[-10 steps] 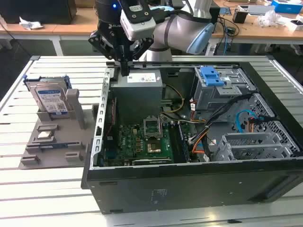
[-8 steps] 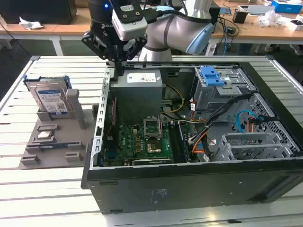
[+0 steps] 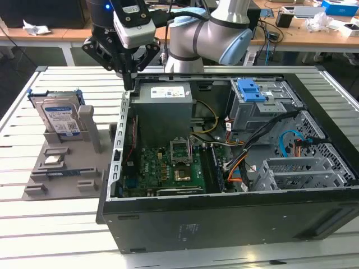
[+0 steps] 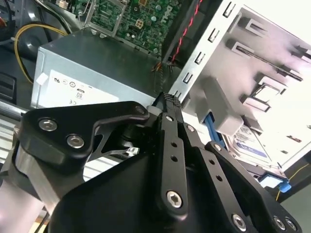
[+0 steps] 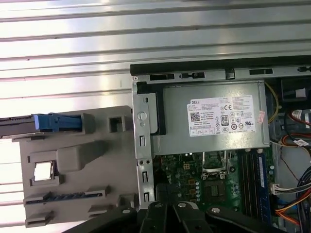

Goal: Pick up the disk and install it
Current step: 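Reach for the disk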

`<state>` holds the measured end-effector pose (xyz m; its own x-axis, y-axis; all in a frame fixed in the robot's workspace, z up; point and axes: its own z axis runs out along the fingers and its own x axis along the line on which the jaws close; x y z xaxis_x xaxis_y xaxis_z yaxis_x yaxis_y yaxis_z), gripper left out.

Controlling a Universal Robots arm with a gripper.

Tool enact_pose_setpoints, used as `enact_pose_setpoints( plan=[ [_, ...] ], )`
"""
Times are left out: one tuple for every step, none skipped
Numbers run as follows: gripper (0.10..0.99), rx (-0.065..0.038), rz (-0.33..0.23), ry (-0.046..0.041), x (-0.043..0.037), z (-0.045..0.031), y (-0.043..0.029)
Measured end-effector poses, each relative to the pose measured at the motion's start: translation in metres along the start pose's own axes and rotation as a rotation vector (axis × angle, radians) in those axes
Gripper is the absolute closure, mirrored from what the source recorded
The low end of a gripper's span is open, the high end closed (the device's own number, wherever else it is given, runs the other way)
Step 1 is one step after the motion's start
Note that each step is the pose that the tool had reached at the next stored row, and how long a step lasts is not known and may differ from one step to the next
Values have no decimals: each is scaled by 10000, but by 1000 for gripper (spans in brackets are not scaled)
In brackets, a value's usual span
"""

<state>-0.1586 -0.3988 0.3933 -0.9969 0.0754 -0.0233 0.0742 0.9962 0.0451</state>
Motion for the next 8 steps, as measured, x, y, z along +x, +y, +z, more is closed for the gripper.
enact_pose_setpoints(
  plan=[
    [980,1,0,0,20,-1,-1],
    [980,0,0,0,45,-1,-3],
    [980,0,-1,0,118,-3,-9],
    [980,0,-1,0,152,-4,-11],
    [980,0,0,0,175,-5,-13],
    [980,1,0,0,197,-6,-15],
    [980,0,0,0,228,-6,-17],
    [980,0,-1,0,240,-6,-18]
  ],
)
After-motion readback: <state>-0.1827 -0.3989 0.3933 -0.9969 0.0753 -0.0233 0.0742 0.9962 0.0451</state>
